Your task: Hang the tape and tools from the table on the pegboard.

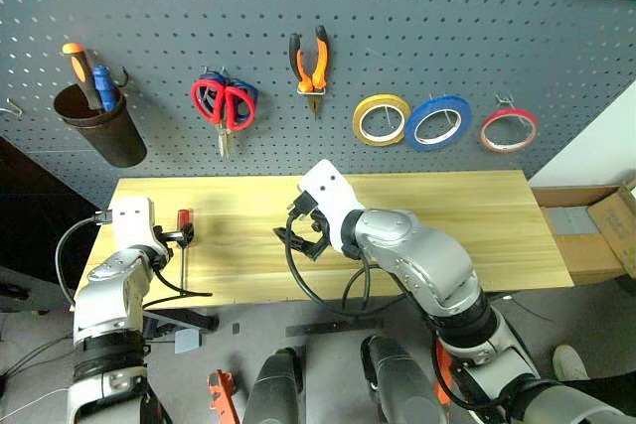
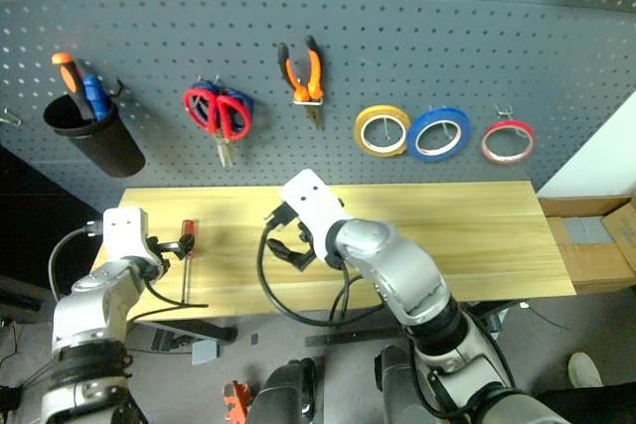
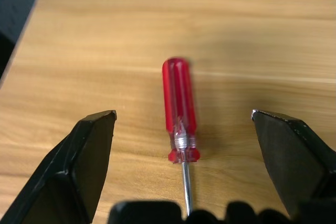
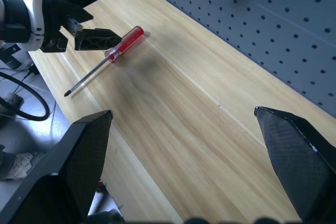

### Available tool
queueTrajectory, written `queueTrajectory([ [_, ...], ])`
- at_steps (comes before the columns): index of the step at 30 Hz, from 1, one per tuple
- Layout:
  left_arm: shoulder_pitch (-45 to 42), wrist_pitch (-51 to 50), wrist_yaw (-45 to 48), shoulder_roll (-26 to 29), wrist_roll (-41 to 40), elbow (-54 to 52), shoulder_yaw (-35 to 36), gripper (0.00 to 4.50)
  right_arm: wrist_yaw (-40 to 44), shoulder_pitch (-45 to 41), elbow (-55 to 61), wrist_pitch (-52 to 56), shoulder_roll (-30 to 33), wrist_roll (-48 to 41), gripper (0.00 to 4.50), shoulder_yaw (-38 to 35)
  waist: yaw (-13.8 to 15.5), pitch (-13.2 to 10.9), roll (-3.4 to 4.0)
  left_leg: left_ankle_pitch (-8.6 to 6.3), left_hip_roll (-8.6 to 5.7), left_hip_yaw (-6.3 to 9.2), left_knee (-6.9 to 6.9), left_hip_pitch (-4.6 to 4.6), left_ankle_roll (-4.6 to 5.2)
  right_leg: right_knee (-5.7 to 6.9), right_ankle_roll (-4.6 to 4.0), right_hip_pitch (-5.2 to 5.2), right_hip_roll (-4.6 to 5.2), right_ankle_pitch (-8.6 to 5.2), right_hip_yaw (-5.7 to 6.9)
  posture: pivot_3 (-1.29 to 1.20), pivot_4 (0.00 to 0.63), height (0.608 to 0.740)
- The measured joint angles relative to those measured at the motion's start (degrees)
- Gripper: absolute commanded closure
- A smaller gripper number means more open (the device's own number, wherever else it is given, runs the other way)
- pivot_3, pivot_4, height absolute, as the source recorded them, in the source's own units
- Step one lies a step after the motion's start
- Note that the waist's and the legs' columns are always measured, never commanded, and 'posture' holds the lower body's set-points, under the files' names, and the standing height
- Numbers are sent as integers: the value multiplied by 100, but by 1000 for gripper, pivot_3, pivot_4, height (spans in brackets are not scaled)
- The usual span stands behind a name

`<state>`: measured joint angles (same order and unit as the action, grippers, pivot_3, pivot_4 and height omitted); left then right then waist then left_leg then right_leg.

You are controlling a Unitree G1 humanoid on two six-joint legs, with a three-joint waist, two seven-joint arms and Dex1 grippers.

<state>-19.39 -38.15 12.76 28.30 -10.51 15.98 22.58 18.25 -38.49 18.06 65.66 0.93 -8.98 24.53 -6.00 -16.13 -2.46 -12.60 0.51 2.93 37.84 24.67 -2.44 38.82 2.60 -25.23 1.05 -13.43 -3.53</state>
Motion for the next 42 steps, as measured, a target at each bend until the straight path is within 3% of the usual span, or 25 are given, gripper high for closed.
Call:
queueTrajectory([
  [13, -1516, 218, -476, 82, -92, 2631, 122, 57, 54, -537, -319, -7, -35, 95, 0, 160, -11, -145, -3, -8, 4, 3, -13, 9, -6, -16, 0, -12, 7, 0, 6, -145, 348, 740],
  [17, -1694, 418, -593, 165, -100, 3065, 196, 930, 107, -609, -328, -7, 14, 94, 0, 155, -39, -145, -3, -8, 4, 2, -13, 9, -7, -18, 0, -11, 9, 0, 5, -157, 340, 740],
  [24, -1760, 740, -567, 252, -100, 3415, 211, 3429, 318, -729, -361, -1, 103, 41, 0, 156, -48, -145, -3, -8, 1, 2, -13, 9, -7, -19, 0, -10, 12, 0, 6, -153, 322, 740],
  [26, -1736, 753, -523, 272, -99, 3395, 175, 3616, 515, -728, -349, -22, 221, -74, 0, 161, -48, -144, -3, -8, 0, 2, -13, 9, -7, -20, 0, -9, 12, 0, 6, -143, 315, 740],
  [35, -1033, 508, -334, 288, -97, 2374, 11, 3616, 1176, -712, -205, -1012, 618, -174, 0, 257, -47, -142, -8, -8, 6, 0, -42, 9, -8, -32, 0, -16, 22, 0, 4, -127, 290, 740],
  [42, 454, 1175, -486, 205, -81, -815, 73, 3616, 1606, -570, -160, -2177, 804, -152, 0, 205, 7, -129, -24, -11, 11, 5, -102, 20, -22, -92, -8, -27, 48, 5, 10, -83, 247, 740],
])
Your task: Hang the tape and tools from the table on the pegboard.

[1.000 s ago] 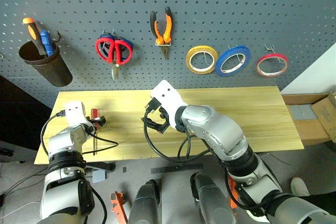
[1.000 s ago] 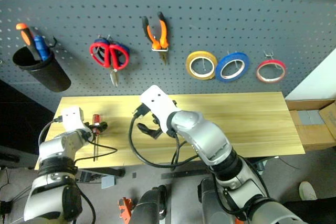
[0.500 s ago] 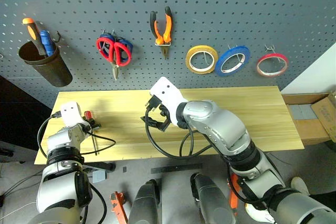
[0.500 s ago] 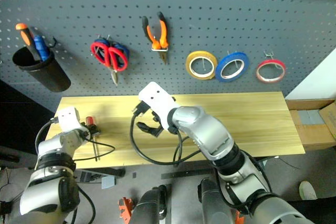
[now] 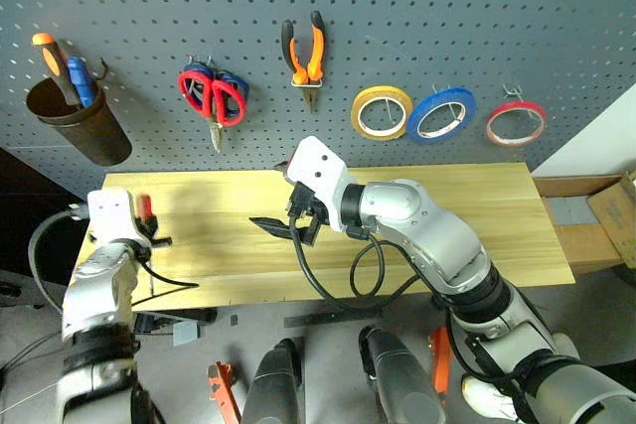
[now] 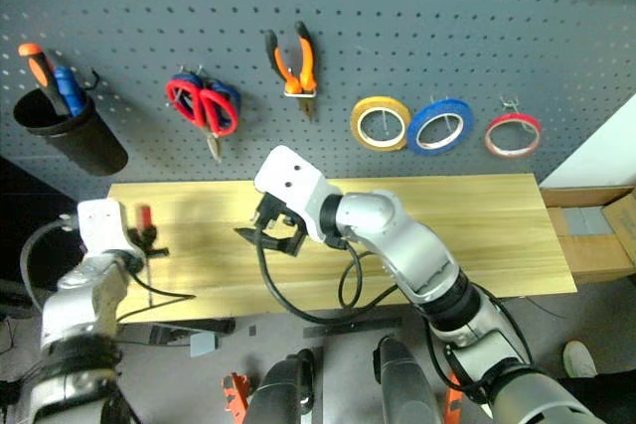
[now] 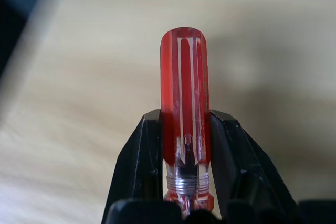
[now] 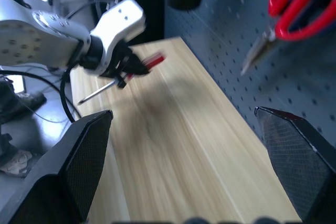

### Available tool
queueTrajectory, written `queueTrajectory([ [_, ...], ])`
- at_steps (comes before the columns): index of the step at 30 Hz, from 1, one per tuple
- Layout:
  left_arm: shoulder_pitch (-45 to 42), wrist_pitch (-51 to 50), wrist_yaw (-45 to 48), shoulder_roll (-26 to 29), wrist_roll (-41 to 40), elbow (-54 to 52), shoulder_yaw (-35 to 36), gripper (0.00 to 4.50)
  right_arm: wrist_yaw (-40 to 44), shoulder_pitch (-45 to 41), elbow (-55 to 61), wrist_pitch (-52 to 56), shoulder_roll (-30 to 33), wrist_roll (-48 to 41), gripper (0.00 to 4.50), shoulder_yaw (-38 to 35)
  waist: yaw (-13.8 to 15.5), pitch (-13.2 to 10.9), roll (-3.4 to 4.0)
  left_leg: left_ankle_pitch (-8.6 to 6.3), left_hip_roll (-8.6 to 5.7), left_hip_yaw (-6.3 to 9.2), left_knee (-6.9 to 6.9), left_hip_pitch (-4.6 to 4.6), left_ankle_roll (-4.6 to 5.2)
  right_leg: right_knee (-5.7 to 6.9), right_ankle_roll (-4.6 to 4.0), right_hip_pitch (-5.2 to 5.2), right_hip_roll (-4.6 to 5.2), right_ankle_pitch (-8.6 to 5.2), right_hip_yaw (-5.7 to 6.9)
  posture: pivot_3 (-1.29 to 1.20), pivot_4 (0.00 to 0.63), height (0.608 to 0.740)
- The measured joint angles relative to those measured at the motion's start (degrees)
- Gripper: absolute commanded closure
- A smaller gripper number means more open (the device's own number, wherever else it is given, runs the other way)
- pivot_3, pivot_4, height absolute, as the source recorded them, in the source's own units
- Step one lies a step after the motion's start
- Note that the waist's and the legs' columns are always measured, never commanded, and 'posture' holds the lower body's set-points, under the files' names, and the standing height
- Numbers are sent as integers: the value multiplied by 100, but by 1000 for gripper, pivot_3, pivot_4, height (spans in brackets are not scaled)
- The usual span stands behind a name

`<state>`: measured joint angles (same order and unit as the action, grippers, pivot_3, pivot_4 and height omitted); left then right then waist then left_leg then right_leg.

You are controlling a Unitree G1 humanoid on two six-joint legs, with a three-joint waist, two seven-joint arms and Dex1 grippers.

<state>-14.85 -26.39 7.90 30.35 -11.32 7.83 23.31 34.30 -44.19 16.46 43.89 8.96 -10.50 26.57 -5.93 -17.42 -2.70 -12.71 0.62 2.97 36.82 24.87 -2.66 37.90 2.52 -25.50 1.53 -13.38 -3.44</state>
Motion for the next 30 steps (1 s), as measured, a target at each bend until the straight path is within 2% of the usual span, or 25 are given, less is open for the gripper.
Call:
queueTrajectory([
  [5, 819, 567, -149, -124, 292, -2031, -64, 3616, 182, 14, -58, -406, 81, -24, 0, -221, 102, 20, -13, -1, -2, -8, -2, 3, 1, -12, -2, -1, 4, 1, 3, -48, 209, 740],
  [8, 786, 816, -229, -124, 483, -2445, -64, 3616, 259, -19, -159, -568, 117, -28, 0, -295, 145, 37, -18, 2, 0, 4, 5, 2, 0, -6, -11, 5, 0, 7, 22, -33, 191, 740],
  [11, 507, 1081, -247, -88, 660, -2761, -67, 3616, 373, -128, -328, -735, 145, -27, 0, -322, 181, 74, -34, 5, -1, -3, 15, 1, -1, -6, -15, 16, -10, 9, 39, -24, 177, 740],
  [16, -816, 1418, -279, 193, 741, -2693, -103, 3616, 461, -445, -637, -1022, 151, -16, 0, -517, 274, 107, -58, 15, 1, 3, 14, 2, -14, -4, -19, 22, -32, 11, 74, -32, 168, 740],
  [23, -2591, 2143, -230, 511, 687, -565, -47, 3616, 355, -737, -1060, -1297, -76, 42, 0, -628, 266, 149, -60, 20, -4, 1, 15, 2, -22, 5, -19, 16, -32, 12, 96, -59, 165, 740],
  [30, -3697, 3351, -194, 611, 715, 1517, -147, 3616, 190, -879, -1171, -1437, -217, 165, 0, -697, 265, 162, -69, 28, -5, -1, 16, 3, -36, 7, -20, 16, -25, 12, 100, -89, 167, 740],
])
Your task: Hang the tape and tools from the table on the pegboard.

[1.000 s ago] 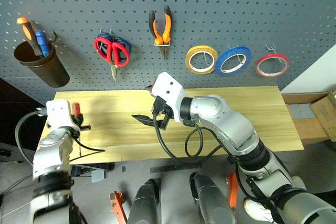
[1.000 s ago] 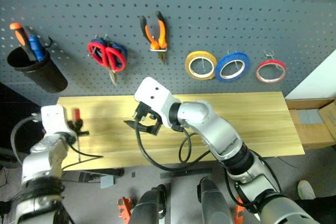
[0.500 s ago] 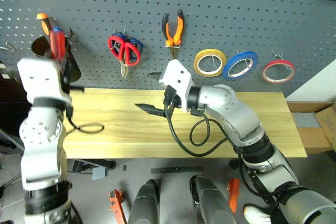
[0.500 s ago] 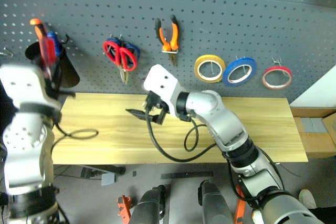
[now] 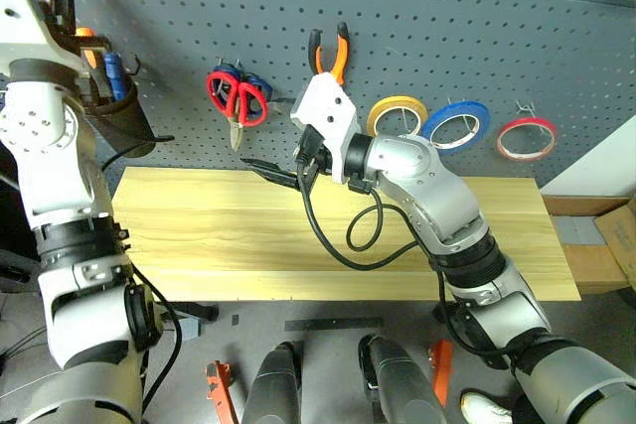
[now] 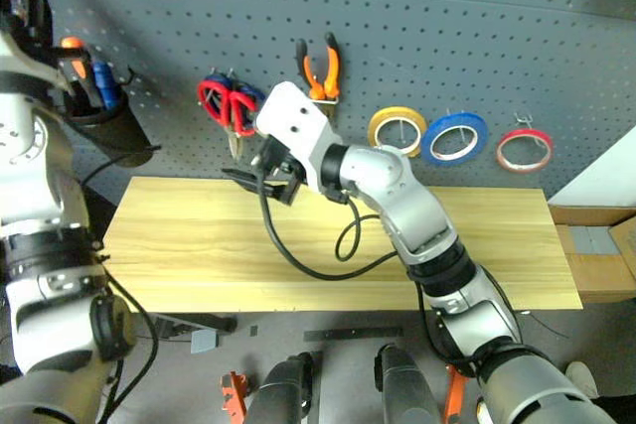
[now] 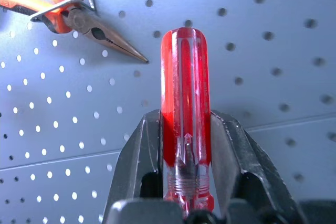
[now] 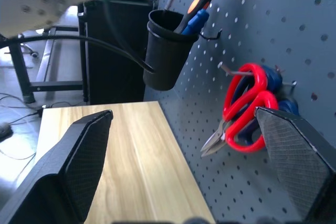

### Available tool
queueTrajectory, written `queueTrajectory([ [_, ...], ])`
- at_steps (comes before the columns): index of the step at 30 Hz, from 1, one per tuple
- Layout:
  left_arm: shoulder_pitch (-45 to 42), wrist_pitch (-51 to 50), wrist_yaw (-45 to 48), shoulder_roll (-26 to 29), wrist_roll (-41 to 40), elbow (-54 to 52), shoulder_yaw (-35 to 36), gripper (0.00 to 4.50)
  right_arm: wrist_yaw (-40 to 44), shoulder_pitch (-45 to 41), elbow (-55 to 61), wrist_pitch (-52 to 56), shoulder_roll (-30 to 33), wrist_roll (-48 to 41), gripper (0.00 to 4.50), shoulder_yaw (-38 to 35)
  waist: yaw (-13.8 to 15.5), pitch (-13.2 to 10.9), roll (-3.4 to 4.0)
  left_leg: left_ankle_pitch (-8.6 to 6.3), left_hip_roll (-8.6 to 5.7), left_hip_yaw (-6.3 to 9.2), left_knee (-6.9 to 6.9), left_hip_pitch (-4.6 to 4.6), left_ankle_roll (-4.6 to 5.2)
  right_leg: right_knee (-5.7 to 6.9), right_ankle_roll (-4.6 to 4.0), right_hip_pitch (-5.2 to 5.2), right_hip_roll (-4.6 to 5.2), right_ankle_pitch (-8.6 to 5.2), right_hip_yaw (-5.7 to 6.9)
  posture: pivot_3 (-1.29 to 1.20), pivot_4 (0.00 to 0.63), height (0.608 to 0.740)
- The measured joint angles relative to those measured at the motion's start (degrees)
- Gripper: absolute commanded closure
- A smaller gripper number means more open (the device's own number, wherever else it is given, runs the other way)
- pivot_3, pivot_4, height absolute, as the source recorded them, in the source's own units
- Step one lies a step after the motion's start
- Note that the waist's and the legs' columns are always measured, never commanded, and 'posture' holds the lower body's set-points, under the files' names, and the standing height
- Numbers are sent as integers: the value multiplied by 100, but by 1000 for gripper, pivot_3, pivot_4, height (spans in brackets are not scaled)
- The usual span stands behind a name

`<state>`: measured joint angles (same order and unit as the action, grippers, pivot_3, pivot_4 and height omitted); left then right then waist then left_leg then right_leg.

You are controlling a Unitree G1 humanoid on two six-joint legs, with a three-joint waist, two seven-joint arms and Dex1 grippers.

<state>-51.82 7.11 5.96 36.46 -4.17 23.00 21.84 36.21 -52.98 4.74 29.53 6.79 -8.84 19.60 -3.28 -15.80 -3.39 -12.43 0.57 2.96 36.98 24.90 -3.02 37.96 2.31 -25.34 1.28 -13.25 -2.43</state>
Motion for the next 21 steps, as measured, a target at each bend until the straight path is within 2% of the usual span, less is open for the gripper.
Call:
queueTrajectory([
  [6, -1, 503, -44, -11, 7, 593, -123, 3616, 0, 5, 4, 2, 23, 97, 0, 0, -22, 1, -1, 0, 2, -3, 1, 0, 1, 8, -1, -5, 0, 0, 0, -110, 175, 740],
  [16, 576, 533, -440, -90, -20, 206, -108, 101, 51, 58, 63, 14, 97, 87, 0, -1, -100, 22, -6, -1, 5, 0, 8, 0, 4, 16, -2, -3, 2, 1, 1, -103, 169, 740],
  [21, 808, 215, -411, -238, -35, -865, -245, 20, 80, 159, 366, 149, 199, -37, 0, -194, -88, 49, -18, -1, 5, 4, 9, 0, 3, 17, -2, -1, 3, 2, 2, -89, 167, 740],
])
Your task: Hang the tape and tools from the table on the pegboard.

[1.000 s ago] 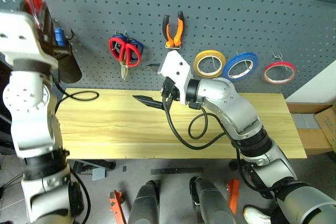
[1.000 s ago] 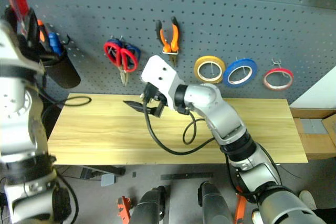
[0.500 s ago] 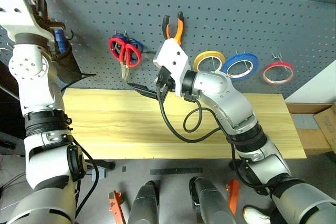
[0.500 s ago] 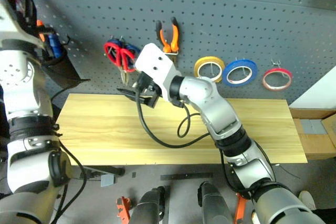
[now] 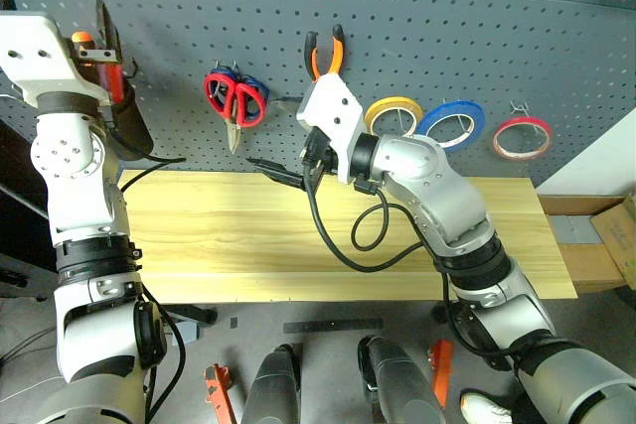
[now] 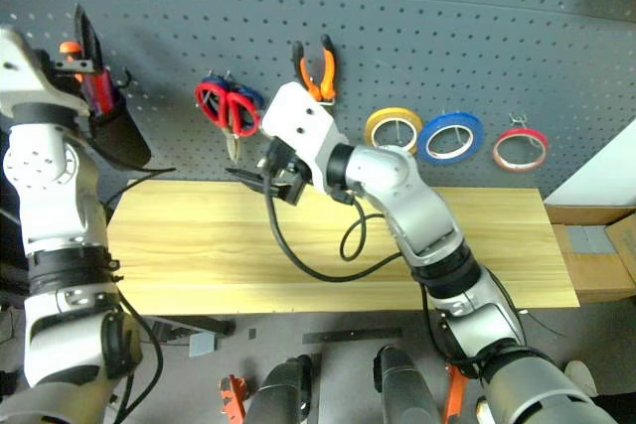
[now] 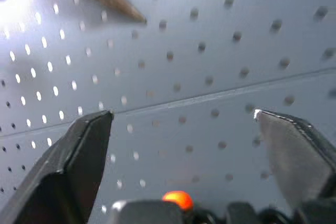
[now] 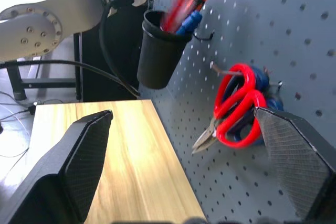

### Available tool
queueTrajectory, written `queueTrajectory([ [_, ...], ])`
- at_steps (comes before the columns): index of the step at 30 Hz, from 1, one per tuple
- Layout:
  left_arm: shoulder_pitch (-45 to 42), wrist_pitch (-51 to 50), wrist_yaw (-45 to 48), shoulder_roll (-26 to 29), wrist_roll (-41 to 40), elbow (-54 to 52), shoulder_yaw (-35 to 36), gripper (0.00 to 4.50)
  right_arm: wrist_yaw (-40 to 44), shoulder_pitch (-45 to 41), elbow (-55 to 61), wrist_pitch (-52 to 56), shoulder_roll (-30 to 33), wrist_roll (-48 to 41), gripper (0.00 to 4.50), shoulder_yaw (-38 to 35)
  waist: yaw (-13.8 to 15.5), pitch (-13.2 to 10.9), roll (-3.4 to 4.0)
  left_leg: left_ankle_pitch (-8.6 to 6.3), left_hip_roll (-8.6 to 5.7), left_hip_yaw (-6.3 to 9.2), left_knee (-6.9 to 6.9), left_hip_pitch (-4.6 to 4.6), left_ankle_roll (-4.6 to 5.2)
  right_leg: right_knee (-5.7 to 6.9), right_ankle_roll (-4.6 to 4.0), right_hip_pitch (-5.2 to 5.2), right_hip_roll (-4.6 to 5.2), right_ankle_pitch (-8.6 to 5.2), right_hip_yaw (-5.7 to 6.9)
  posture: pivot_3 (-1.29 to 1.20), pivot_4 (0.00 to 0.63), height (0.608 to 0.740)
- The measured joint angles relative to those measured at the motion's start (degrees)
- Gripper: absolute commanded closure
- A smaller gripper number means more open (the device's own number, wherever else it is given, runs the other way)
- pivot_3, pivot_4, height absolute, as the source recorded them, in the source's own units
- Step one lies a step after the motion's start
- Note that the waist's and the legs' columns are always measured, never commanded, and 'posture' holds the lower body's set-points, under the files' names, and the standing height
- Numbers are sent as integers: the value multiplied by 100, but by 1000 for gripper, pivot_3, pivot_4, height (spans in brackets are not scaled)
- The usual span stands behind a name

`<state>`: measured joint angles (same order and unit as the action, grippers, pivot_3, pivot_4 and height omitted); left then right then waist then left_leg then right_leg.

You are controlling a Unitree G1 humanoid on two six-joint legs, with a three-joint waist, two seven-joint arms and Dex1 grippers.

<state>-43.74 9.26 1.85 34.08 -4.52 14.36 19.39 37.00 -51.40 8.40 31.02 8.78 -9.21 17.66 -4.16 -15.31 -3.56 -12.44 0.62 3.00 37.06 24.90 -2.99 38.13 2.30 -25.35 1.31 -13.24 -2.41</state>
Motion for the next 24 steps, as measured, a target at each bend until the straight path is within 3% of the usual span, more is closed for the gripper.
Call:
queueTrajectory([
  [7, 364, -905, 1239, -259, -624, -2050, -998, 20, 19, 469, 924, 842, 385, -772, 0, -767, 40, 64, 20, -2, -1, -5, 1, -3, 6, 1, 0, 5, -1, 0, -7, -89, 170, 740],
  [14, 1856, -3090, 1619, -578, -1448, -3282, -1550, 20, -47, 1909, 1884, 1269, 1032, -1118, 0, -972, -87, 162, 87, -4, -2, -11, 10, -23, 18, 26, 0, 17, -12, -1, -19, -100, 158, 740],
  [20, 2728, -3805, 969, -1066, -1276, -3362, -1516, 20, -178, 3496, 1916, 466, 1266, -802, 0, -877, -80, 255, 99, -3, -9, -7, 62, -36, 19, 73, -6, 33, -23, -7, -21, -103, 136, 740],
  [24, 3231, -3748, 835, -1201, -1079, -3242, -1476, 20, -609, 4025, 1084, -529, 1110, -267, 0, -884, -84, 312, 100, -4, -14, -16, 76, -132, 20, 44, 15, 140, -37, -26, -22, -102, 110, 740],
])
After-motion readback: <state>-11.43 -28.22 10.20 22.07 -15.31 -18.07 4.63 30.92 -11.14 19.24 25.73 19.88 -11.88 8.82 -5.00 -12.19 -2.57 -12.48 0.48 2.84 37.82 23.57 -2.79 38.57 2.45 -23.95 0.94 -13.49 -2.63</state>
